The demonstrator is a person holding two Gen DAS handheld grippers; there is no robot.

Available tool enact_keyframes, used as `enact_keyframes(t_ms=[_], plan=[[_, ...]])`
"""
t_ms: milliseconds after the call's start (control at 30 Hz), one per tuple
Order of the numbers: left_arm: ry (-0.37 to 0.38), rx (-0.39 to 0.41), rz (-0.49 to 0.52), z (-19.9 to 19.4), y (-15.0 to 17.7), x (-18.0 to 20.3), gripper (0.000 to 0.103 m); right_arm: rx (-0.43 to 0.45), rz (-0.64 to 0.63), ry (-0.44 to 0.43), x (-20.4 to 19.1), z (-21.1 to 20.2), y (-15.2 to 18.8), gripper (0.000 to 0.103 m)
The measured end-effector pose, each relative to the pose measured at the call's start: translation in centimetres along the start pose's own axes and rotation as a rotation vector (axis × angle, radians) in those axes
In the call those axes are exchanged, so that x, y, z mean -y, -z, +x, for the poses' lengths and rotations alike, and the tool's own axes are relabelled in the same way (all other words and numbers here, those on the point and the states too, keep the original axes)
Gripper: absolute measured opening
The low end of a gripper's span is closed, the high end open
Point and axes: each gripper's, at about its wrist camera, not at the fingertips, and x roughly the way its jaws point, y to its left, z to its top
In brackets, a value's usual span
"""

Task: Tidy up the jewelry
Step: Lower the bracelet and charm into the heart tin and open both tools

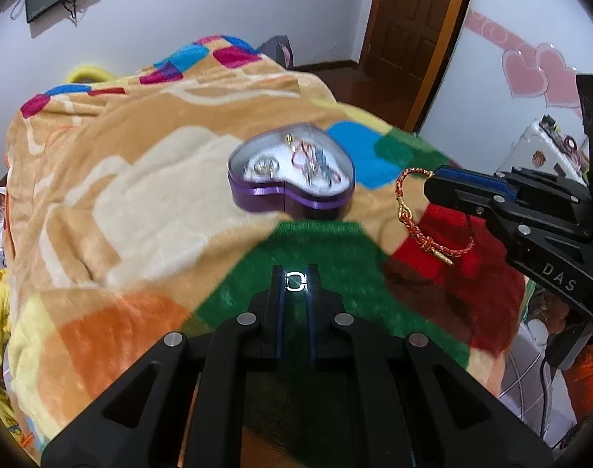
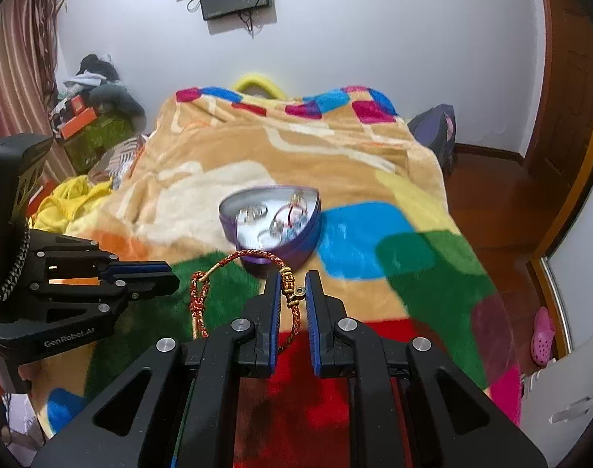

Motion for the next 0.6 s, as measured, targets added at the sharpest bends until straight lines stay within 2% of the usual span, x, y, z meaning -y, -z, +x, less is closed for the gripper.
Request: enact_keyframes(t_ms=[333,600], plan=[[-0.005,0.112,-0.052,-2.5,-3.7,-1.3,0.008,0.077,0.010,0.012,0.1,-1.1,-2.5,0.011],[0.010,0.161,-0.065,-3.0,-5.7,-1.9,0.008,0.121,0.021,0.002,0.1,-0.8,-4.4,0.011]])
